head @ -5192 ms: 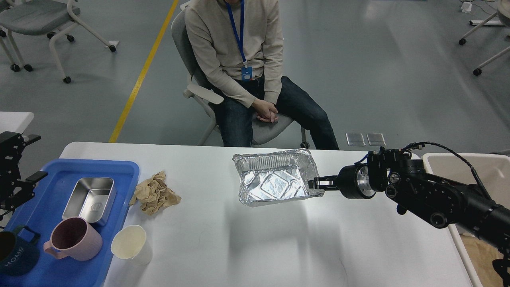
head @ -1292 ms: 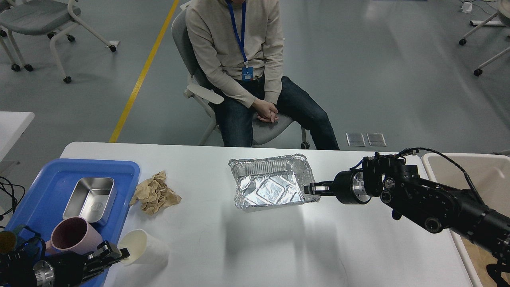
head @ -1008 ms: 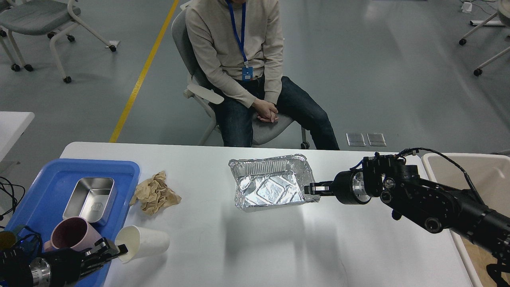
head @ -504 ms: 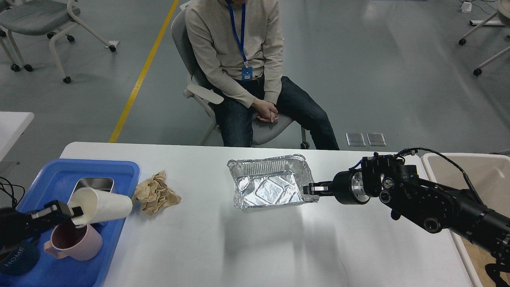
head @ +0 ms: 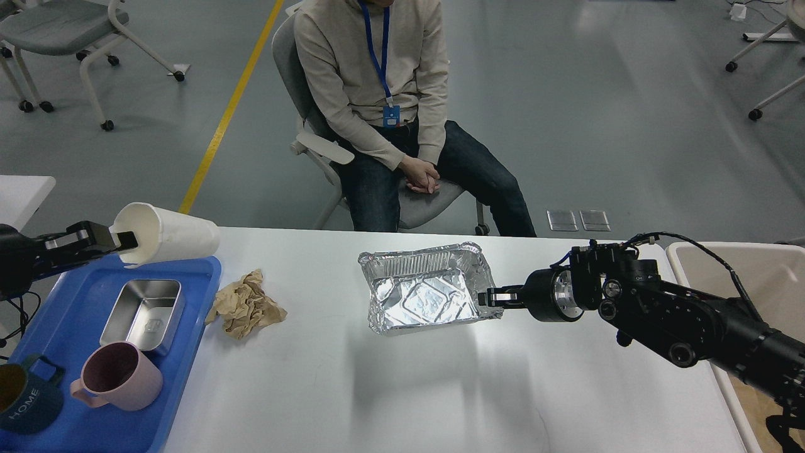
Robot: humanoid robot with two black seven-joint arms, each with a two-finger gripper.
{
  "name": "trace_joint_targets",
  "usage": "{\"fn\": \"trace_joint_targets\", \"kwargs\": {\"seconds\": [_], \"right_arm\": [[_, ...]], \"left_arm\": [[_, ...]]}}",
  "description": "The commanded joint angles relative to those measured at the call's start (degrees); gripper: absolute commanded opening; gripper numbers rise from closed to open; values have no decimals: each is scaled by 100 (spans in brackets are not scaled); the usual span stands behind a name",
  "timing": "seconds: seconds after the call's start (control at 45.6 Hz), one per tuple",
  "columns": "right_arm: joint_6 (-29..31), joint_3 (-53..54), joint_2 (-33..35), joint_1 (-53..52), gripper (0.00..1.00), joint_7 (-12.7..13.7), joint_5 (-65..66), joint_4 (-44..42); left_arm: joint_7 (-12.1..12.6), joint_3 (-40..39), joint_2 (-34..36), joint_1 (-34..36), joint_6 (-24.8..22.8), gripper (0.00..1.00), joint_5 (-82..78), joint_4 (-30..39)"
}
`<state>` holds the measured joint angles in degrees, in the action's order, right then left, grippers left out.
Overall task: Tidy desktop
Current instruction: 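Lift the paper cup with the left gripper and carry it over the foil tray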
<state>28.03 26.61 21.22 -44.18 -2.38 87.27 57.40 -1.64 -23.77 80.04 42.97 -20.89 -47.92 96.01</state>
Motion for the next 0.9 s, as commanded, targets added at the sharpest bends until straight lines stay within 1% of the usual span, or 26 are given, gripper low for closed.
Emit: {"fn": "trace_joint_targets", "kwargs": {"seconds": [0.0,0.066,0.263,0.438,0.57,0.701,0.767,0.876], "right_arm": [[0,-7,-30,-3,0,1,0,-1],[0,-7,-21,-3,0,1,0,-1],[0,-7,14,6,0,-8,0,17],[0,-7,-12,6,0,-8,0,8],[0,-7,-21,6,0,-8,0,17],[0,-7,-21,6,0,-8,0,17],[0,-7,-4,6,0,-8,0,17],[0,-7,-3,6,0,-17,-9,17]], "left_arm": [[137,4,-541,360,-12,1,-191,-179],[199,30,-831,545,-3,1,-235,-232],[269,197,-1754,1072,-29,1,-727,-496],[287,961,-2492,1810,-29,2,-754,-742],[270,1366,-3116,2206,-47,2,-648,-1146],[234,1559,-3705,2461,-258,2,-622,-1576],[234,1673,-3925,2593,-284,2,-631,-1708],[234,2226,-4294,2988,-407,2,-631,-1998]]}}
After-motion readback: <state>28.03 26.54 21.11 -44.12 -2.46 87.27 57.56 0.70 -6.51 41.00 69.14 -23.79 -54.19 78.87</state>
